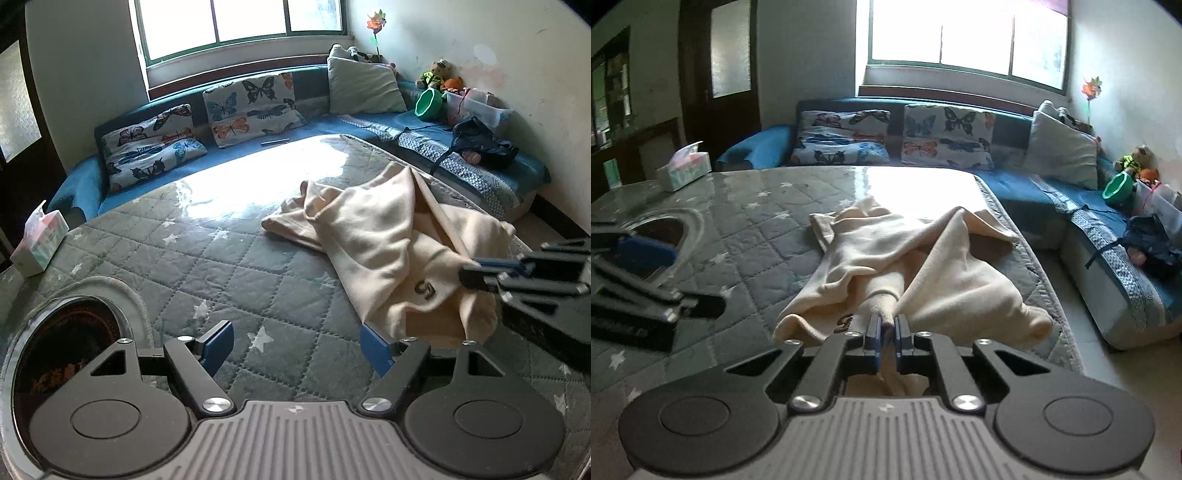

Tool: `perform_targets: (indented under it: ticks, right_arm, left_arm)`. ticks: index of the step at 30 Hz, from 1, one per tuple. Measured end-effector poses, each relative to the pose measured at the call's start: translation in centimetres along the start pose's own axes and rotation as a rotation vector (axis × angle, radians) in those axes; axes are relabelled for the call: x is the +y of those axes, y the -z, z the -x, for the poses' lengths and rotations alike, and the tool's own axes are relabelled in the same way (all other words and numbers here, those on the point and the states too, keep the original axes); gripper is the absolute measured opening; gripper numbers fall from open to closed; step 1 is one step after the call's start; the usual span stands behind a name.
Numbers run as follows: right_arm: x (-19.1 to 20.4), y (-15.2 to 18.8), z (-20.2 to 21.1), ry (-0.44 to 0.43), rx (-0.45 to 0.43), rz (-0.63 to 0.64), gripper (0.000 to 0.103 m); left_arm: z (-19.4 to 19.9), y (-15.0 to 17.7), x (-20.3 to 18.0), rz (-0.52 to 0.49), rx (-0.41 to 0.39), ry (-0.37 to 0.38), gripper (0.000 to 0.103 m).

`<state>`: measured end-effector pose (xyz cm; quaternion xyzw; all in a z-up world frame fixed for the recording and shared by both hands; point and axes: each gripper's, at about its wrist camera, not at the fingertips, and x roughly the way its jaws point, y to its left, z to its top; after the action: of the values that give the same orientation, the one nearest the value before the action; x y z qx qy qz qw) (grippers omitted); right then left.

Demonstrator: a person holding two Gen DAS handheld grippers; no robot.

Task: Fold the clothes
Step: 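Close the left gripper on the sweatshirt while the right gripper holds its edge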

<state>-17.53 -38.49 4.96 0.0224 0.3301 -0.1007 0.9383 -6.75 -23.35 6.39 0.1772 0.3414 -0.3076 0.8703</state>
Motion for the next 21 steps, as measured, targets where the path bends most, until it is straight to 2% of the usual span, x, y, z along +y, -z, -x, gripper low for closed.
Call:
perform_targets:
  ticks: [7,16,18,20,21]
  right_arm:
    - [2.2,2.8,3.7,-0.074,0.030,0.093,0.006]
    - [5.7,6.9,8.5,-0.198,0.069,0.176,0.006]
    - [6.0,7.4,9.2,-0.215,0.070,0.174,0.006]
    - [5.9,7.9,9.8,-0.220,0.069,0.159,0.006]
    - [5.8,8.0,9.9,-0.219,0.070,0.154,0.006]
  left_arm:
    - [1.0,-0.1,-0.4,-0.038,-0.023,0.029,0.077]
    - [1.2,0.6,-5.2,-0.209,-0.032,0.228,0.077]
    - [0.4,0.9,-6.5,-0.254,-0.018,0.228,0.072]
    - [-0.7,1.2,-7.1,-0.278,0.009,0.240,0.057]
    - [-1.2,1.3,-7.3,-0.281,0.024,0.246,0.052]
